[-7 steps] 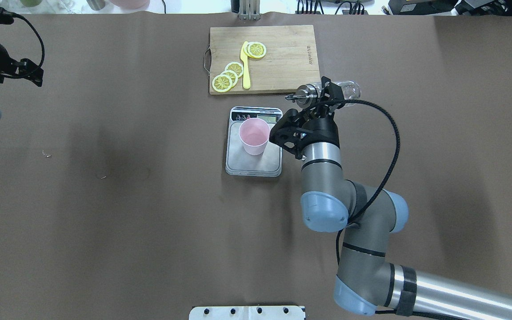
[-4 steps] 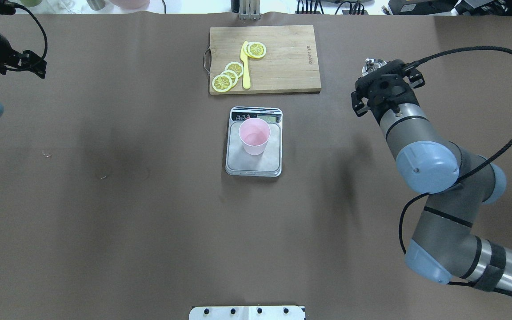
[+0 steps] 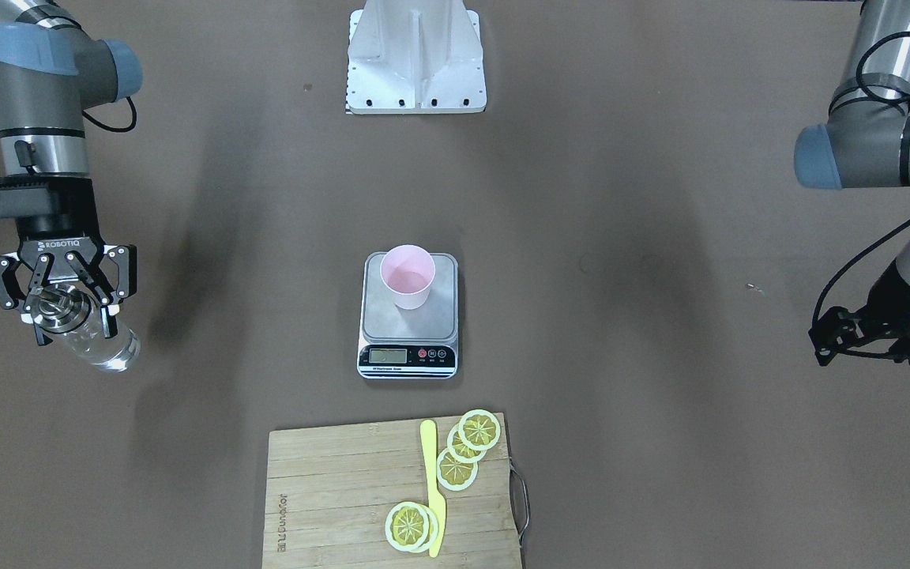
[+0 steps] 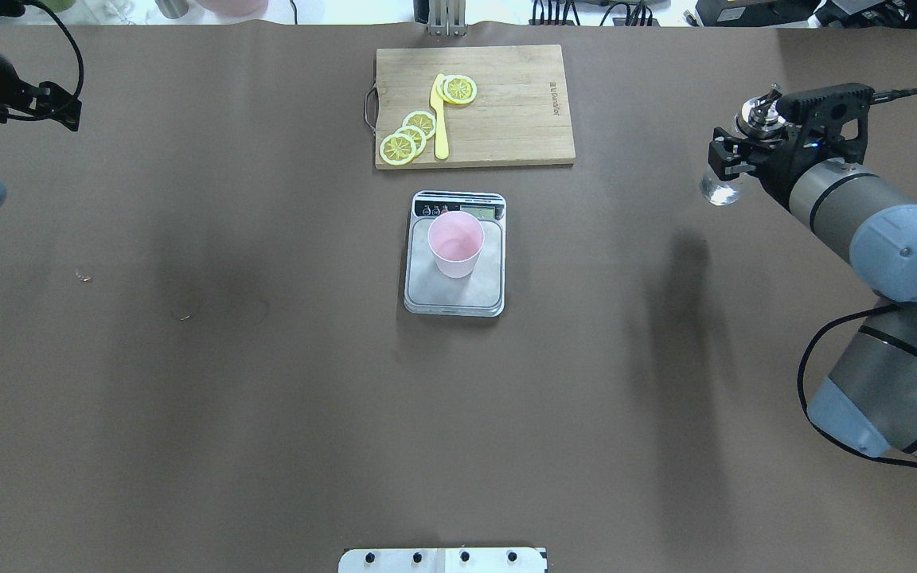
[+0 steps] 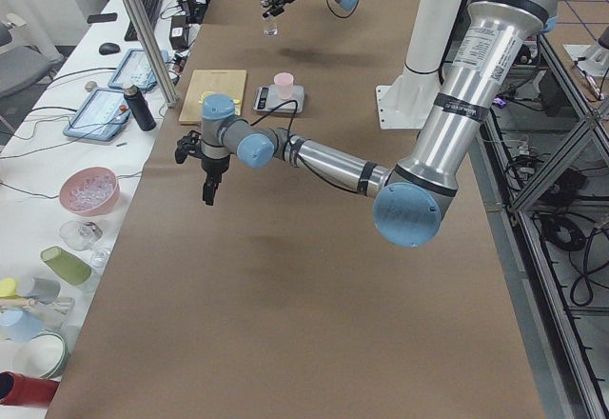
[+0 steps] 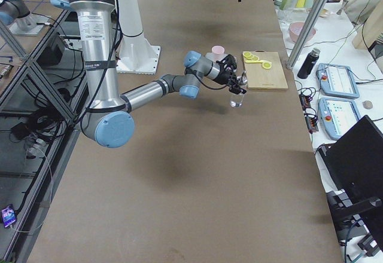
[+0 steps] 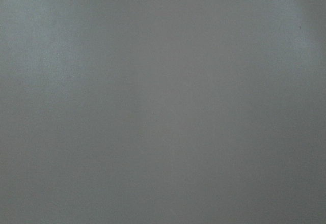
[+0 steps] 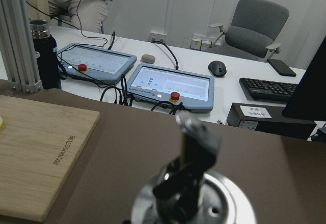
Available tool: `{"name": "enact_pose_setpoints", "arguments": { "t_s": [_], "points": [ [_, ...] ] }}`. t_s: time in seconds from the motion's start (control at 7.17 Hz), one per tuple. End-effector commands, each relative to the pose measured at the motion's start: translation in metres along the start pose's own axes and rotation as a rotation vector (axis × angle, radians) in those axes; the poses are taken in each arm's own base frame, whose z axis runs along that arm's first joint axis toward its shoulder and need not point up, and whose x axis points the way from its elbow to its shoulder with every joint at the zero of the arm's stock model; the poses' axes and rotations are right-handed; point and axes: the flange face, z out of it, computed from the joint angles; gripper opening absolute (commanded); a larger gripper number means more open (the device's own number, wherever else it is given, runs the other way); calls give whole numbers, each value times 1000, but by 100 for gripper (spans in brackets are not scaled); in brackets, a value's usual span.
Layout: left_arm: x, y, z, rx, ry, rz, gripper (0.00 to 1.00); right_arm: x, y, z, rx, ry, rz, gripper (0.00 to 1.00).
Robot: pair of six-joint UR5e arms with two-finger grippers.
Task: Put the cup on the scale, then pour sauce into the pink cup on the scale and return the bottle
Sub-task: 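Lower the sauce bottle to its original spot with the right gripper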
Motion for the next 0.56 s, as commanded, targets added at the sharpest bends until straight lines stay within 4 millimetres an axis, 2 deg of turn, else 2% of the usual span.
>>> {"name": "enact_pose_setpoints", "arguments": {
  "t_s": [0.0,0.42],
  "points": [
    [1,0,0,2,-1,2,99,17,12,15,-68,-16,105,0],
    [1,0,1,-1,-3,2,99,20,23,24,-122,-23,85,0]
  ]
}}
